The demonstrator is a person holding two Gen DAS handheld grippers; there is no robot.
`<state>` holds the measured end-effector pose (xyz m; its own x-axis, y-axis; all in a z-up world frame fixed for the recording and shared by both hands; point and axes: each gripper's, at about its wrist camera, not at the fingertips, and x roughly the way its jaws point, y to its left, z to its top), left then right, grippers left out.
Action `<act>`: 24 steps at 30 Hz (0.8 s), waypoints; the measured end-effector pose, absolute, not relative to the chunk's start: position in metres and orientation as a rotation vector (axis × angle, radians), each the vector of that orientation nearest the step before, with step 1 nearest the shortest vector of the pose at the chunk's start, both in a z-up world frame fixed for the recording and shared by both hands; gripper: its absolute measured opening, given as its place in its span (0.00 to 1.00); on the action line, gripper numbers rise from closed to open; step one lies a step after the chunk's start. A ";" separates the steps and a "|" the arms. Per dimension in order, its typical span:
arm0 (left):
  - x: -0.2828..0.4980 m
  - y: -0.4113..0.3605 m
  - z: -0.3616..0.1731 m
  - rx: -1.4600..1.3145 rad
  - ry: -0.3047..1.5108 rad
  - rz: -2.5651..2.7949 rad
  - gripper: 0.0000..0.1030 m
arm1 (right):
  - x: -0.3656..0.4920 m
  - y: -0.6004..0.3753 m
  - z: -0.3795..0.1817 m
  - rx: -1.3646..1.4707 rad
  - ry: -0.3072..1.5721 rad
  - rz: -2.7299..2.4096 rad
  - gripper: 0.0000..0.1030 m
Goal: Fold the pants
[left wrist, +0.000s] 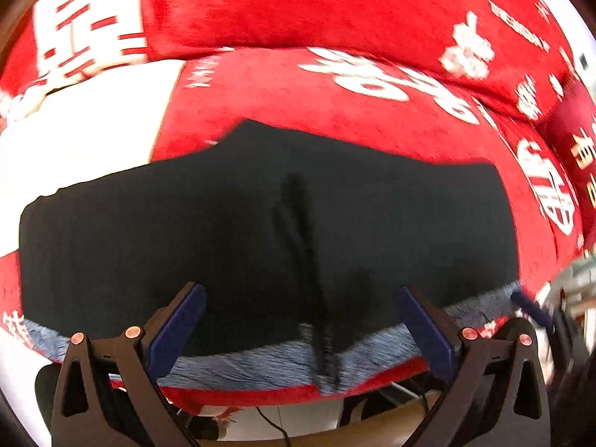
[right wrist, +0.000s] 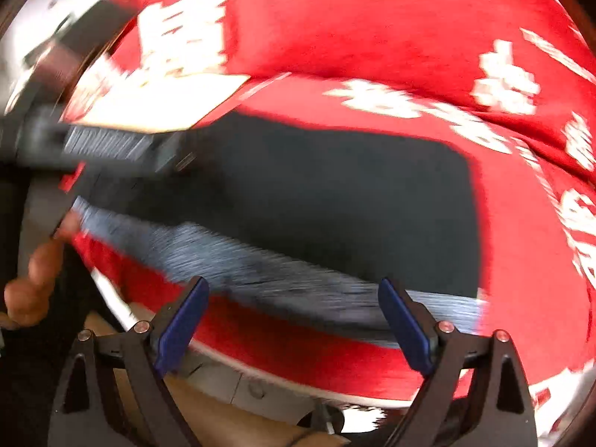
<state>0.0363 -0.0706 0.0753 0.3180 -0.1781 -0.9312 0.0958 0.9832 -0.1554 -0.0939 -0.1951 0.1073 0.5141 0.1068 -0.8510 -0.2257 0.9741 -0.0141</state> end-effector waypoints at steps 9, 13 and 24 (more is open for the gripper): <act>0.036 -0.094 0.037 -0.007 1.341 -0.170 1.00 | -0.079 -0.259 0.101 0.114 1.120 0.282 0.91; 0.032 -0.096 0.037 -0.001 1.325 -0.158 1.00 | -0.038 -0.265 0.123 0.087 1.060 0.299 0.91; 0.032 -0.091 0.034 -0.029 1.329 -0.172 1.00 | 0.075 -0.252 0.081 0.004 1.207 0.339 1.00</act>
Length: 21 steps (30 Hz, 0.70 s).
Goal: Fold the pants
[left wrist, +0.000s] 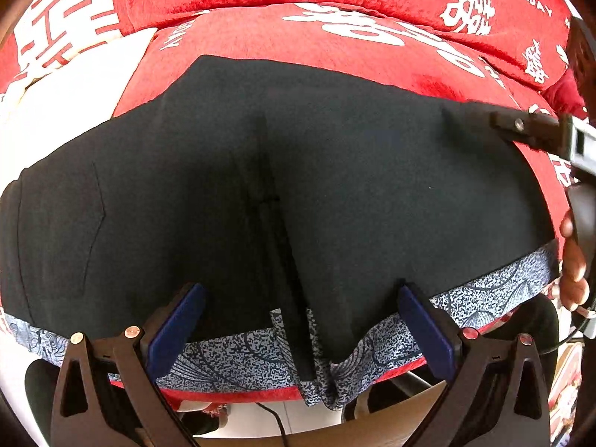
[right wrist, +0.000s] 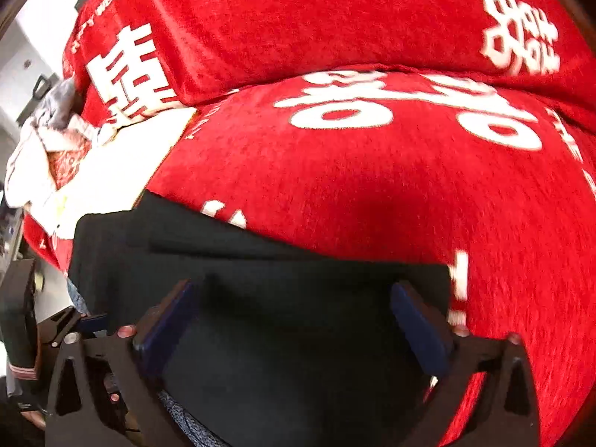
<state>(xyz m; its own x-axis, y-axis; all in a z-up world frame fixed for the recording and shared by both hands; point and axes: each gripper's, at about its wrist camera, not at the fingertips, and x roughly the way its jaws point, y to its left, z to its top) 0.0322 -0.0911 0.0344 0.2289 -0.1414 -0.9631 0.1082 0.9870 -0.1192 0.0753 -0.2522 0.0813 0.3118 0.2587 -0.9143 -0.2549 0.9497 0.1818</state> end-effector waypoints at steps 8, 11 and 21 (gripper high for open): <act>0.034 -0.074 0.047 -0.039 1.288 -0.099 1.00 | -0.027 -0.248 0.124 -0.096 1.101 0.340 1.00; 0.039 -0.073 0.037 -0.047 1.308 -0.104 1.00 | -0.057 -0.249 0.103 -0.086 1.163 0.338 1.00; 0.029 -0.054 0.043 -0.075 1.294 -0.114 1.00 | -0.087 -0.275 0.128 0.102 1.092 0.329 1.00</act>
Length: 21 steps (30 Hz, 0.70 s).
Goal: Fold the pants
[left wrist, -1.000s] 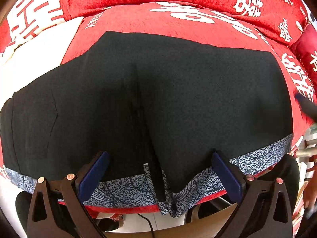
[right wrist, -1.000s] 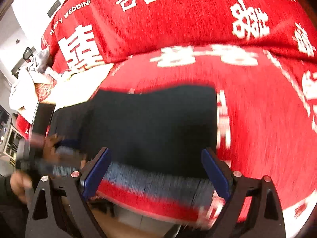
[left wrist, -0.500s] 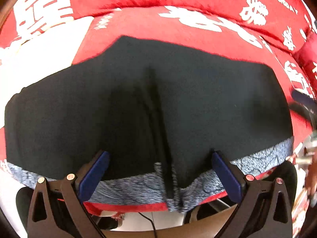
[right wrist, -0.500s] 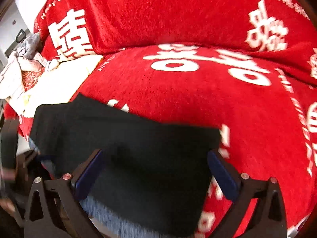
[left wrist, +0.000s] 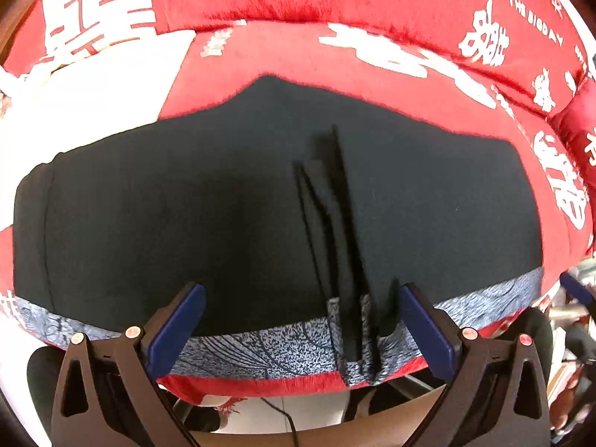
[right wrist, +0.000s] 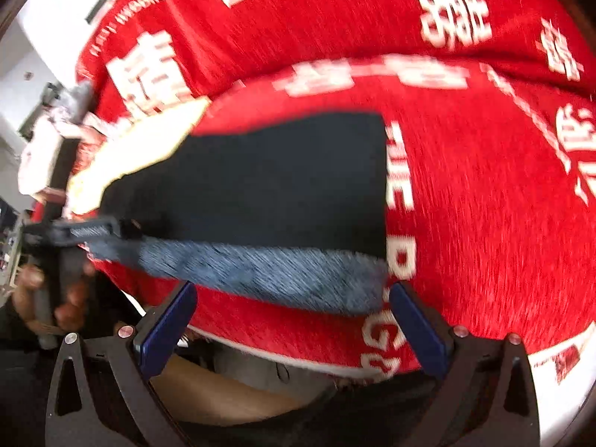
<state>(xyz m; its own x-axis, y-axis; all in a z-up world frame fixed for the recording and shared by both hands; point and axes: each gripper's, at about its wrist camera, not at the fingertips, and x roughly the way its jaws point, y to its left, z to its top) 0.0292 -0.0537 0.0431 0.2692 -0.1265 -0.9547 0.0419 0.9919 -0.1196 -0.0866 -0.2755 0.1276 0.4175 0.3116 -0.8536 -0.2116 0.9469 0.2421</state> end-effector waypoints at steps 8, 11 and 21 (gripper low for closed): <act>0.029 -0.036 0.053 -0.080 1.255 -0.105 1.00 | -0.069 -0.250 0.075 0.095 1.267 0.313 1.00; 0.025 -0.014 0.065 -0.104 1.208 -0.056 1.00 | -0.076 -0.236 0.102 0.073 1.188 0.384 1.00; 0.016 0.081 0.029 -0.335 1.275 0.116 1.00 | -0.020 -0.164 0.073 -0.156 1.224 0.378 1.00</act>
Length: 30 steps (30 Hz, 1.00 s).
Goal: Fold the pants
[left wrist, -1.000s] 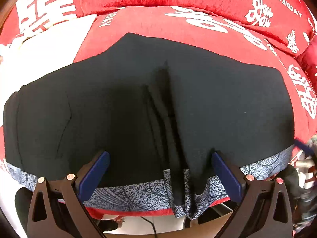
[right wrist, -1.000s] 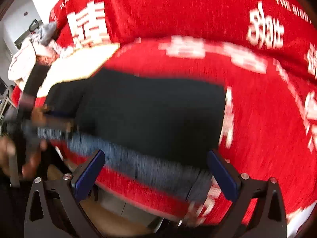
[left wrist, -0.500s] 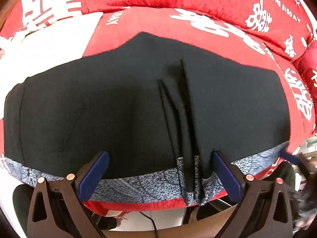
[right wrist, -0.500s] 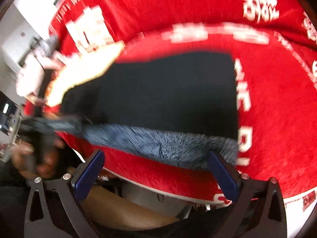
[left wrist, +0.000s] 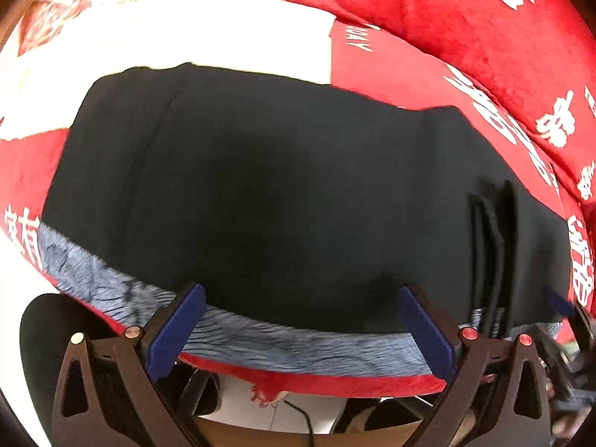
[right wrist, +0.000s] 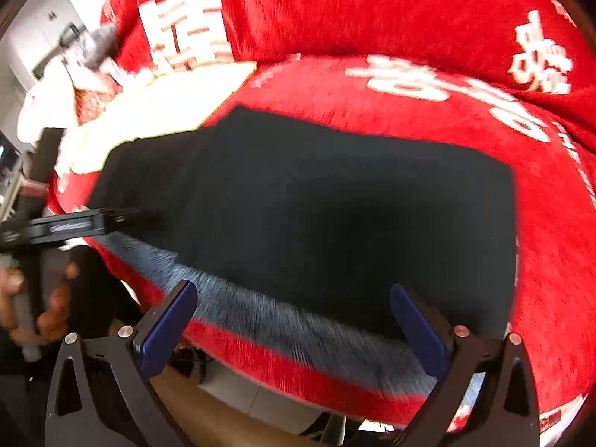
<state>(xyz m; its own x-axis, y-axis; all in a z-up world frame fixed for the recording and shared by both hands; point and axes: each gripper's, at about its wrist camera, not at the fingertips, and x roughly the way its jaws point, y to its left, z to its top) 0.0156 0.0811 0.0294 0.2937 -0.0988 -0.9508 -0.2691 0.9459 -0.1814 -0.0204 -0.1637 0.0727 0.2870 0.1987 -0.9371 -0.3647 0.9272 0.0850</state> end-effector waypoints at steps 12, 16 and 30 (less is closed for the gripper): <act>-0.010 0.147 0.017 -0.456 1.232 0.230 1.00 | 0.020 -0.105 0.093 -0.269 1.161 0.345 1.00; -0.007 0.147 0.010 -0.441 1.248 0.224 1.00 | 0.023 -0.066 0.060 -0.455 1.243 0.356 1.00; -0.018 0.178 0.008 -0.496 1.247 0.251 1.00 | 0.064 0.079 0.036 -0.628 1.259 0.829 1.00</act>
<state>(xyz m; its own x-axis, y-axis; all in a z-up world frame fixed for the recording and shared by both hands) -0.0177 0.1777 0.0078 0.3088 -0.0842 -0.9474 -0.4445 0.8678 -0.2220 0.0642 0.0786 0.0359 0.0948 0.1917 -0.9769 -0.8213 0.5695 0.0320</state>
